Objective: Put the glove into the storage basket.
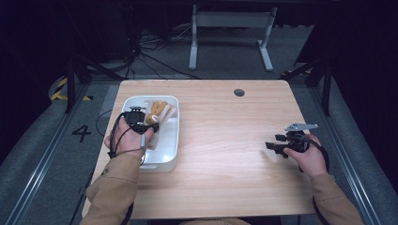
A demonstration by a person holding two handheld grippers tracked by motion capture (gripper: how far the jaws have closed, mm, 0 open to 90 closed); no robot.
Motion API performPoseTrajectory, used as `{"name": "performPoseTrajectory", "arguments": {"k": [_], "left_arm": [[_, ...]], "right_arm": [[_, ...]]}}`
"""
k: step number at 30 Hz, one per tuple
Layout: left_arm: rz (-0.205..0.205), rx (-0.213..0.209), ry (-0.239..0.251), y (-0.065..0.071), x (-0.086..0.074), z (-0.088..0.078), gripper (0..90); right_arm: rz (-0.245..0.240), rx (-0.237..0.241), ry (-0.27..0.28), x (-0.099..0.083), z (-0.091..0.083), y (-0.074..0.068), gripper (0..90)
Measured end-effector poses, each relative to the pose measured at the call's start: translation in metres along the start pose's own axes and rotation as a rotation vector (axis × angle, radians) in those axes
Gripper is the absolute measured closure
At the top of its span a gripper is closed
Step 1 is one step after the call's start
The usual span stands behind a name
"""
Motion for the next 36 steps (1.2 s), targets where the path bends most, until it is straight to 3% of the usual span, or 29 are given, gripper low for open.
{"name": "performPoseTrajectory", "arguments": {"k": [19,29,36], "left_arm": [[-0.024,0.017,-0.022,-0.008,-0.007,0.022,62.3],[-0.037,0.013,-0.062,-0.011,-0.017,0.036,62.1],[-0.057,0.031,-0.101,-0.015,-0.023,0.043,61.7]], "right_arm": [[0.003,0.001,-0.006,-0.002,0.001,0.0,35.7],[0.012,0.001,-0.004,-0.002,0.0,0.003,35.5],[0.019,-0.006,0.007,-0.002,-0.002,0.006,35.5]]}}
Point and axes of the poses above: each handheld gripper's, and its own axes: z roughly forward along the jaws, x roughly out of its top, y roughly to its right, the point moved 6 cm from there along z, roughly forward along the jaws, and after that the axes turned 2 degrees about z, right-handed, at the moved point
